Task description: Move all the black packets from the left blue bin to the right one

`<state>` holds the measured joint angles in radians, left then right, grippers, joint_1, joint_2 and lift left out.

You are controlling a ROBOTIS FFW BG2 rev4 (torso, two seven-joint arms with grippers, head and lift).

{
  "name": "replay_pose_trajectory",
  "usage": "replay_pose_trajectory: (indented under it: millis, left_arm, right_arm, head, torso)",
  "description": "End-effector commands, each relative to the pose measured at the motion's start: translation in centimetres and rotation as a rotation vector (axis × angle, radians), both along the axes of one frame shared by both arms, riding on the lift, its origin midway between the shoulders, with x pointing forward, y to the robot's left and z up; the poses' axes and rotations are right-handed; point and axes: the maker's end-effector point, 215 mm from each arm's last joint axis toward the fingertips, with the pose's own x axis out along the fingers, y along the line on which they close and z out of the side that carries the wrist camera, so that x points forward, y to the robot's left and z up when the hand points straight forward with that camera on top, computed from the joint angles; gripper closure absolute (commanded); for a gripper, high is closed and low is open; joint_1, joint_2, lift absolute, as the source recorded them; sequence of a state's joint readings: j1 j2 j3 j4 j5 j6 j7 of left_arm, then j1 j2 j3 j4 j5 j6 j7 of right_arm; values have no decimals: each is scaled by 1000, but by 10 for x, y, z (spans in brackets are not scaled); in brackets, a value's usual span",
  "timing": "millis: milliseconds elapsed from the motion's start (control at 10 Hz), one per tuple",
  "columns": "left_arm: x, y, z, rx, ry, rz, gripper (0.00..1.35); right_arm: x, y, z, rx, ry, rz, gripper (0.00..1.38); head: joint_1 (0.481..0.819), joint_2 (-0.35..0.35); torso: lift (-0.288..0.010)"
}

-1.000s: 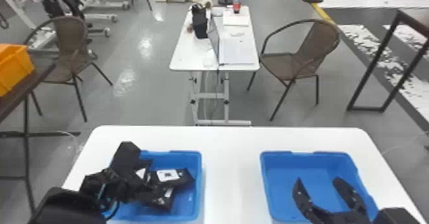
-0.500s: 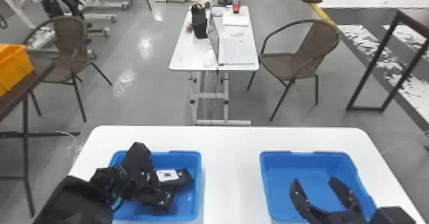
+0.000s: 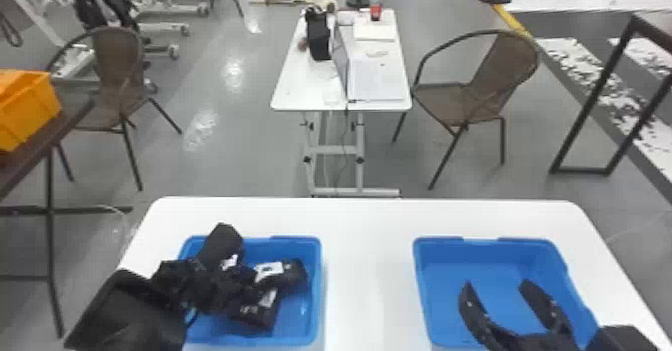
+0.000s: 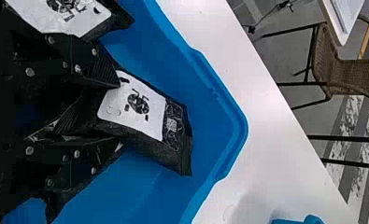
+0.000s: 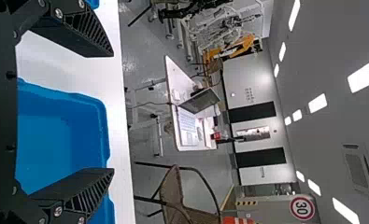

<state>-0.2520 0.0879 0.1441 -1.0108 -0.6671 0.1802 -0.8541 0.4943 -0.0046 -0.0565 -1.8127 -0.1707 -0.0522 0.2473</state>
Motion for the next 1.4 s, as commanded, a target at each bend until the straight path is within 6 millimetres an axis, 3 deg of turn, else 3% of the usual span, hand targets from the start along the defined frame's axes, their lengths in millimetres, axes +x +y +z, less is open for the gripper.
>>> replay_pose_trajectory:
  millis: [0, 400, 500, 700, 900, 1100, 1300]
  left_arm:
    - [6, -3, 8, -6, -27, -11, 1076]
    - [15, -8, 27, -11, -112, -3, 1219]
    - [15, -11, 45, -39, -158, 6, 1219]
    - [10, -20, 107, -111, -289, 28, 1219]
    - [-2, -45, 158, -220, -381, 25, 1219]
    - [-2, -90, 200, -325, -481, -61, 1219]
    - [-3, -118, 217, -375, -523, -114, 1219]
  right_arm:
    - [-2, 1, -2, 8, 5, -2, 145]
    - [-3, 2, -5, 33, 13, -2, 145]
    - [-2, 3, -4, 39, 10, 3, 145]
    - [0, 5, 0, 48, 3, 9, 145]
    - [1, 9, 1, 62, 1, 16, 145]
    - [12, 22, 15, 98, -32, 71, 145]
    - [29, 43, 38, 148, -81, 120, 145]
  head:
    - [695, 33]
    - [695, 28]
    - [695, 26]
    - [695, 22]
    - [695, 12]
    - [695, -9]
    - [695, -43]
  torso:
    - [0]
    - [0]
    - [0]
    - [0]
    - [0]
    - [0]
    - [0]
